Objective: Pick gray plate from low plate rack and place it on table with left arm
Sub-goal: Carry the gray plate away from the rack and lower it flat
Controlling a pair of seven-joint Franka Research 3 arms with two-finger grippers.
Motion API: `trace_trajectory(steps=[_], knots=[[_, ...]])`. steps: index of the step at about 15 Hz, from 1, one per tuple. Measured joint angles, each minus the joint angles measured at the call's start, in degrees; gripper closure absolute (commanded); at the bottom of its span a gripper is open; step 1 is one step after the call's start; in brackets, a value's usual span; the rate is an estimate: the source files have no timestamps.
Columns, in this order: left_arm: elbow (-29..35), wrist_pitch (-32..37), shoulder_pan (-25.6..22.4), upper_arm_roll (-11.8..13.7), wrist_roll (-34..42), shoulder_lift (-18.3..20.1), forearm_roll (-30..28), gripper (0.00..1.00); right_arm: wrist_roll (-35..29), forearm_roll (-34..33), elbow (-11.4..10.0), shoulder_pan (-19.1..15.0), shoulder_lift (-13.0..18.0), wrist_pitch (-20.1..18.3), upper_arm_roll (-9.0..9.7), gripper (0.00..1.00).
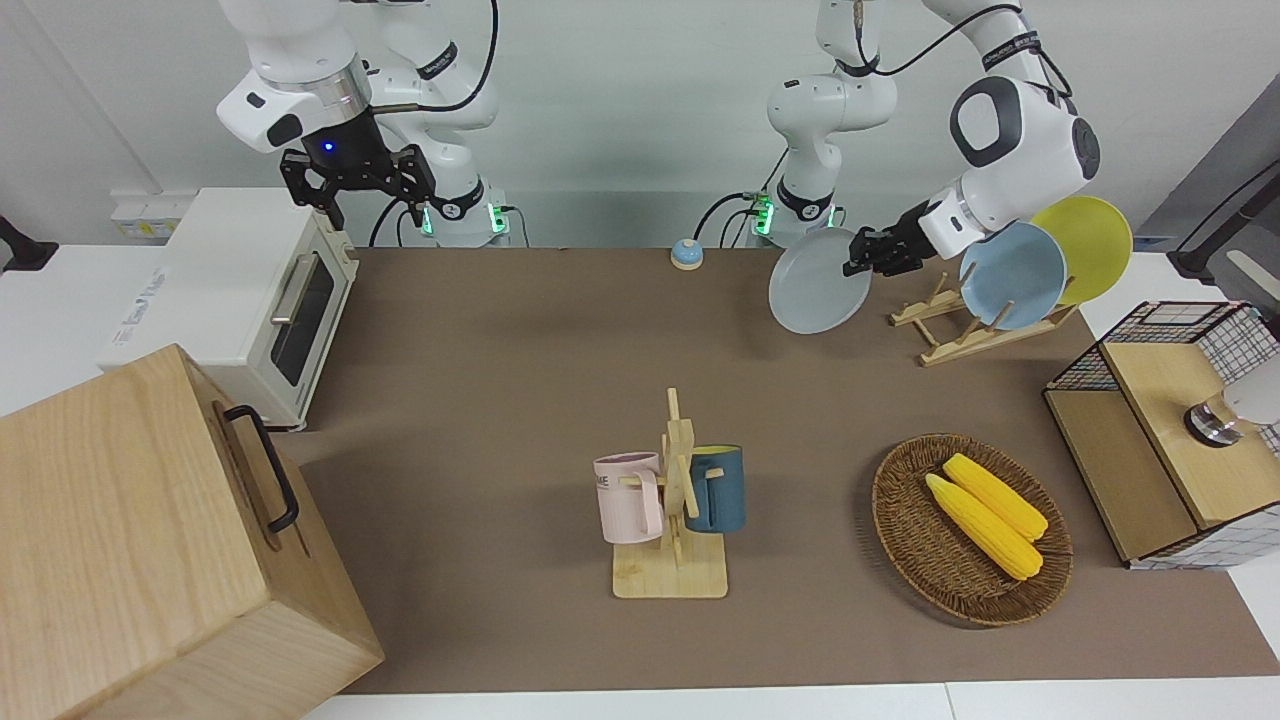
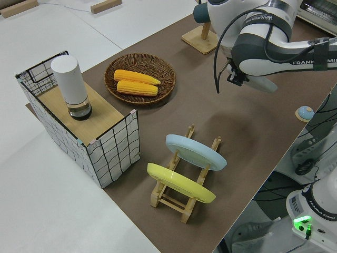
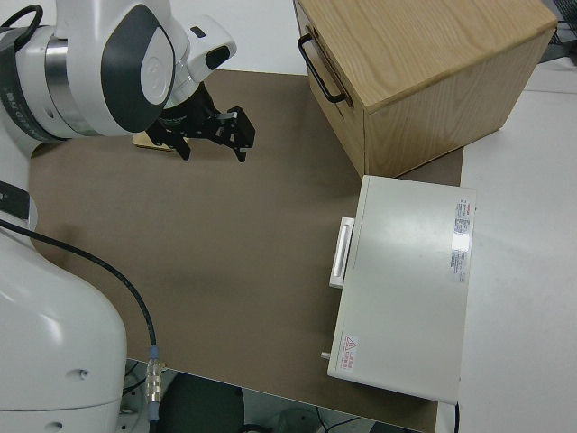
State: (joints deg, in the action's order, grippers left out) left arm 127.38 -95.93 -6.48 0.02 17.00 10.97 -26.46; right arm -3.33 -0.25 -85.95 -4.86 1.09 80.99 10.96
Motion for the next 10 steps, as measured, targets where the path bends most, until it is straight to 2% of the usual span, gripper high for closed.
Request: trace_trajectory(steps=[10], knots=[[8.02,-7.92,0.00,0.13,7.13,-0.81,-1.36,1.00,0.00,0.00,0.00,0.00,0.00,0.00,0.00,0.013]])
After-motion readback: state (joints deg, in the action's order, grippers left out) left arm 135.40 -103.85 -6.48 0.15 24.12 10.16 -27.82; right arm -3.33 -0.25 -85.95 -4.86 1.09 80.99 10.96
